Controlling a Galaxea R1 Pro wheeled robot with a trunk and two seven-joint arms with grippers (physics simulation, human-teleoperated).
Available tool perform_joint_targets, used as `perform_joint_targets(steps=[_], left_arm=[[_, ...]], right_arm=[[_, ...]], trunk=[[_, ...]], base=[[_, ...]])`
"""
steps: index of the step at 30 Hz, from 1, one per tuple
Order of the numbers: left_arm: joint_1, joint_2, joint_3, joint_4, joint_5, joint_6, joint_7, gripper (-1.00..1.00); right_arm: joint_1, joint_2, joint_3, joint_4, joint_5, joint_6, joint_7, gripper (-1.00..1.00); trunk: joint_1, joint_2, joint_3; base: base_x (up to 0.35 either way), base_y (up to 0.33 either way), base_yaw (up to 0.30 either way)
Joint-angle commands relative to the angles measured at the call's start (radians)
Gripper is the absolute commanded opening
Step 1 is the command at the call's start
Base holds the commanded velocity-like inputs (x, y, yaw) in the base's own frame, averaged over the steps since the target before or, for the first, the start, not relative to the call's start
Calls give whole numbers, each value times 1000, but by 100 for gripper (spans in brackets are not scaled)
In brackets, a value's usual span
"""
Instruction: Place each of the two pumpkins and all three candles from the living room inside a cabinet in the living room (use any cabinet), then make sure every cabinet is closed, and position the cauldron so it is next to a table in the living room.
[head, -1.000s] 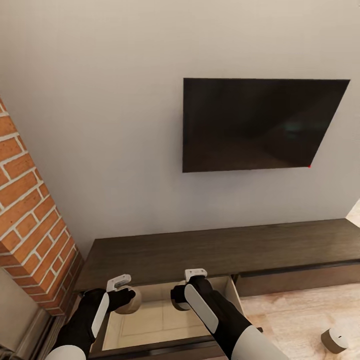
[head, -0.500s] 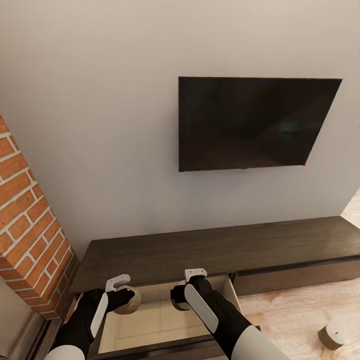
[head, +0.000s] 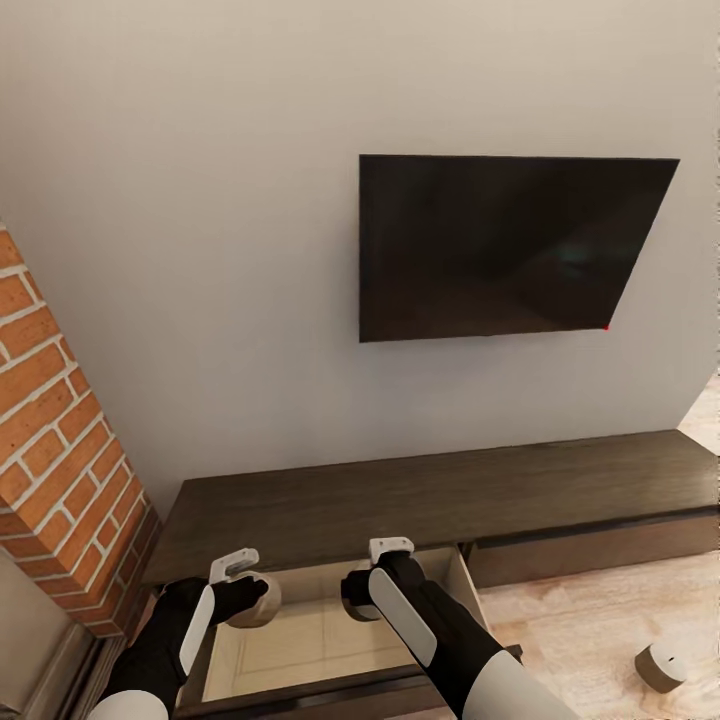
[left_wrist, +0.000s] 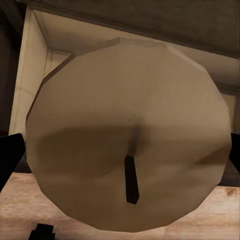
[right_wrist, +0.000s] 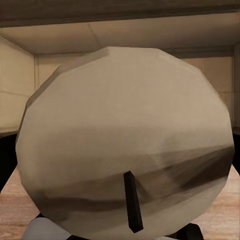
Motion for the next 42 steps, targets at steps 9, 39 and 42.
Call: perform_joint_targets(steps=[9,39,42], left_arm=[[0,0,2,-1,1,0,1,-100],[0,-29,-4,44,2,-88,216,-100],[0,-37,-4,56,1,-89,218,-100]], right_arm=[[0,0,0,0,-1,-2,0,-100],[0,0,0,8,1,-42,0,-100],[0,0,0,10,3,-43,0,-100]], trunk=[[0,0,3],[107,-196,-85],[119,-217,-94]], base=[[0,102,-50],[0,1,0],[0,0,0]])
